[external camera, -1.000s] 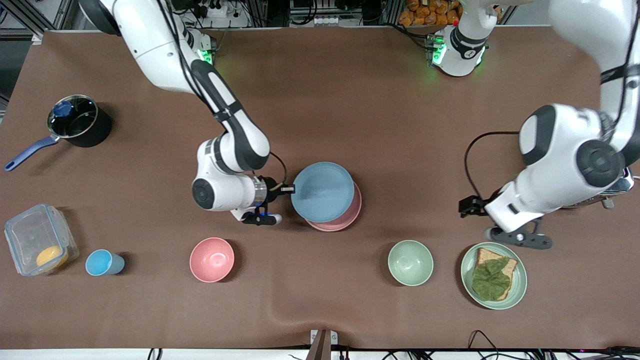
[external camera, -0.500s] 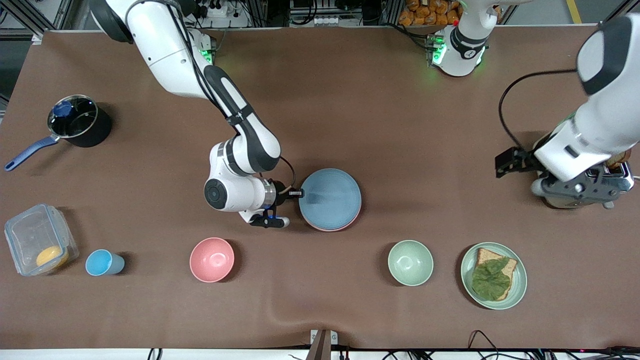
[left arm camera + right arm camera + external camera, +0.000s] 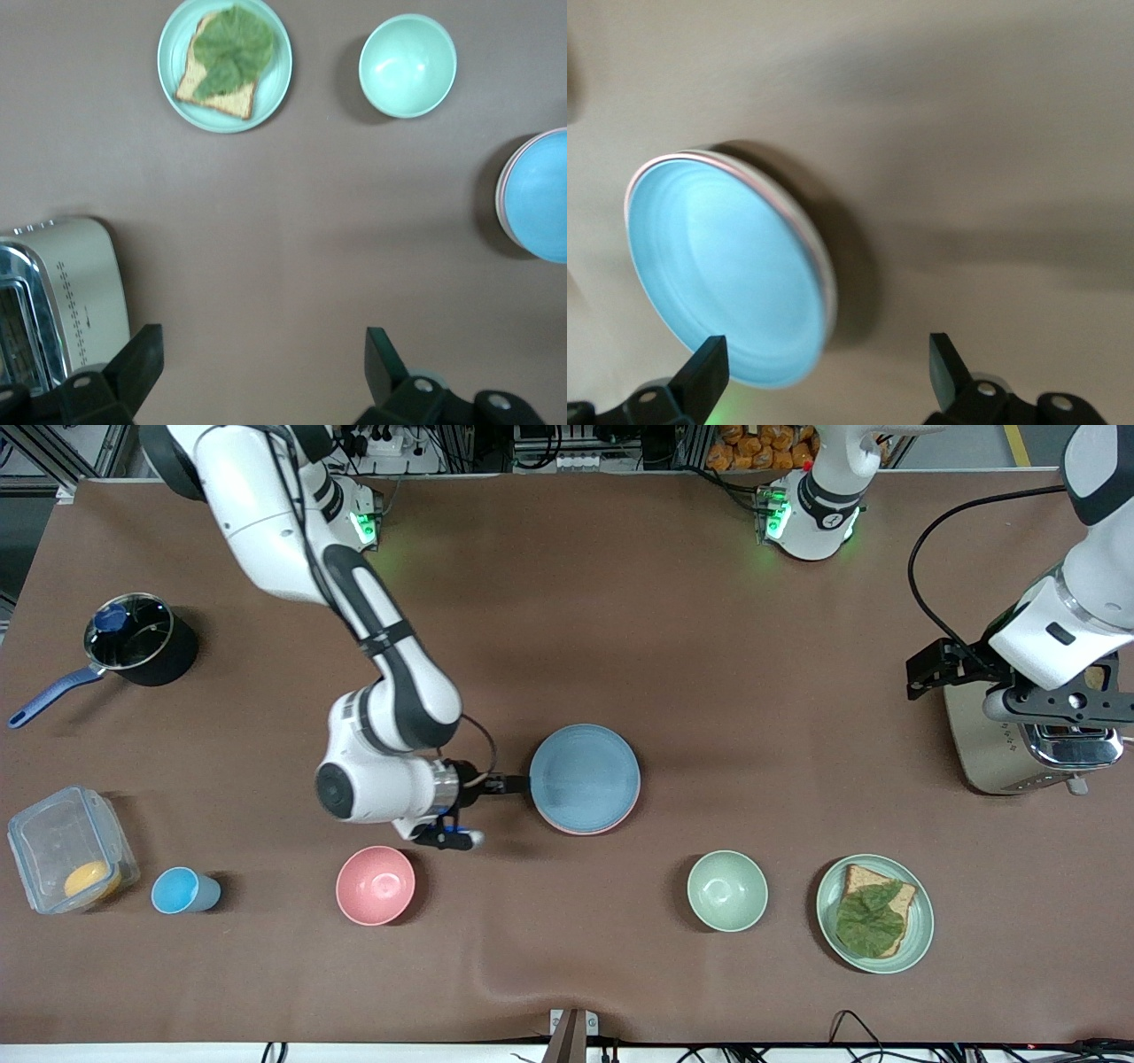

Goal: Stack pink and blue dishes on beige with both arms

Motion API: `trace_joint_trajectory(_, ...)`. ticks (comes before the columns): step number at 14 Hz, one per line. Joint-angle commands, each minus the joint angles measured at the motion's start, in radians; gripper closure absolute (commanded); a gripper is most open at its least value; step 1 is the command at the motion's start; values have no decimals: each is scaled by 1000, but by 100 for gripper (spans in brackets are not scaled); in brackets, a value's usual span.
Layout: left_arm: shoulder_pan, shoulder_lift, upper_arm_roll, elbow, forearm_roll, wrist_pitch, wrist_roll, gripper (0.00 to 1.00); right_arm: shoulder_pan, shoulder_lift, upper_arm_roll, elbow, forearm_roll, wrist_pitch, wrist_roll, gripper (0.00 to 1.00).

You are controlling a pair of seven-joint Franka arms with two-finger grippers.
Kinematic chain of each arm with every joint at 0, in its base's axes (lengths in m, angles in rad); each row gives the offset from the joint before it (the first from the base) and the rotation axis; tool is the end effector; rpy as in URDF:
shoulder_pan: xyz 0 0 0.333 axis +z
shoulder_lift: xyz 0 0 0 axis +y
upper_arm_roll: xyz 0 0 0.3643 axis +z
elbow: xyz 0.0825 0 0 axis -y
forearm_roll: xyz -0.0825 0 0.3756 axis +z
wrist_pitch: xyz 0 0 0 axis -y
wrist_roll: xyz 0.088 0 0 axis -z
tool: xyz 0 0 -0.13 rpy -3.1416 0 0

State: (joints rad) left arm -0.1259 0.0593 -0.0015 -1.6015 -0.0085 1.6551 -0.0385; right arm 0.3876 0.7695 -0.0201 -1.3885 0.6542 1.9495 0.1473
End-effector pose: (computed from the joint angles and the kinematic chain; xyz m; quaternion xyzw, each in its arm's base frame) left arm 0.5679 -0.0738 0.6097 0.9990 -0.0441 -0.0032 0.0040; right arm 0.6702 0.3191 0.2669 -0.9547 0.0426 0.1657 0.2435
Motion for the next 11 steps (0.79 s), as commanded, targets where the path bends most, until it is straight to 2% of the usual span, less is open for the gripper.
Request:
trace_joint_trajectory(1, -20, -73, 26, -71, -13, 26, 5, 0, -110, -50, 14, 3, -121, -121, -54, 0)
trace_joint_trajectory(7, -11, -76, 21, -69, -25, -35, 11, 0, -309, -173, 16, 3, -447, -305, -201, 0)
trace_joint_trajectory(11, -23, -65, 18, -46, -22, -20, 9, 0, -381, -255, 8, 2, -595, -368, -276, 0)
